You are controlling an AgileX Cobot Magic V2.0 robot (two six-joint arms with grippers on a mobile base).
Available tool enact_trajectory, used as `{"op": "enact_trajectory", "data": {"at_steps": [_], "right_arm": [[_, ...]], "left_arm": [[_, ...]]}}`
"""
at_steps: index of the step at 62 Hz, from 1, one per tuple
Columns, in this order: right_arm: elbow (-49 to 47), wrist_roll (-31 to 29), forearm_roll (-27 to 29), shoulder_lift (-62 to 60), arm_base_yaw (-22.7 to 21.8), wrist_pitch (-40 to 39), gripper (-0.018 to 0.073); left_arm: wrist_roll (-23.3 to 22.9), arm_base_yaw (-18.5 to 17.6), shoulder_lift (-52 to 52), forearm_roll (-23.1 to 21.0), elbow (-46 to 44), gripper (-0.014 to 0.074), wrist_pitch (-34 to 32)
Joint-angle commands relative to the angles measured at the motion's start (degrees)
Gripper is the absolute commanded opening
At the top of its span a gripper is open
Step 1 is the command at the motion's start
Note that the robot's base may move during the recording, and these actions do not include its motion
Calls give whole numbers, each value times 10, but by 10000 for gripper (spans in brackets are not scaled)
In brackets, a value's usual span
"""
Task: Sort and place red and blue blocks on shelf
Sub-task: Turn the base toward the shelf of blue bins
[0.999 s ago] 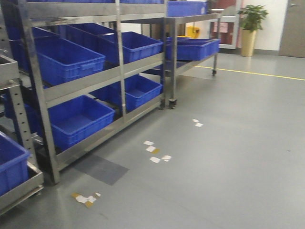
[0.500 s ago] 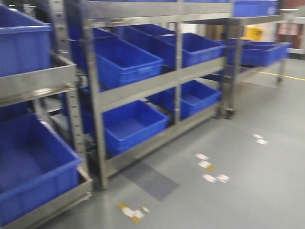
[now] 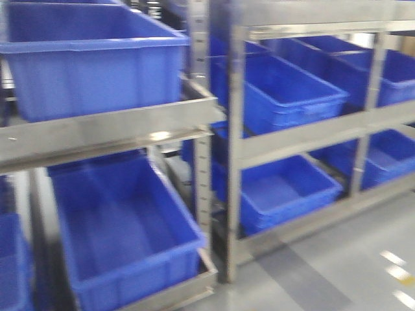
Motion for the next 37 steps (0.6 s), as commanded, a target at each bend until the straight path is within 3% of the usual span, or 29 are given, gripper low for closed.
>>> {"op": "enact_trajectory", "data": {"at_steps": [1,37], "right_arm": [[-17,-4,-9,0,-3,-51,67],[-17,-4,-9,0,-3,-51,67]], "left_arm": [[-1,0,2,3,-17,124,-51],[-1,0,2,3,-17,125,-51]]}}
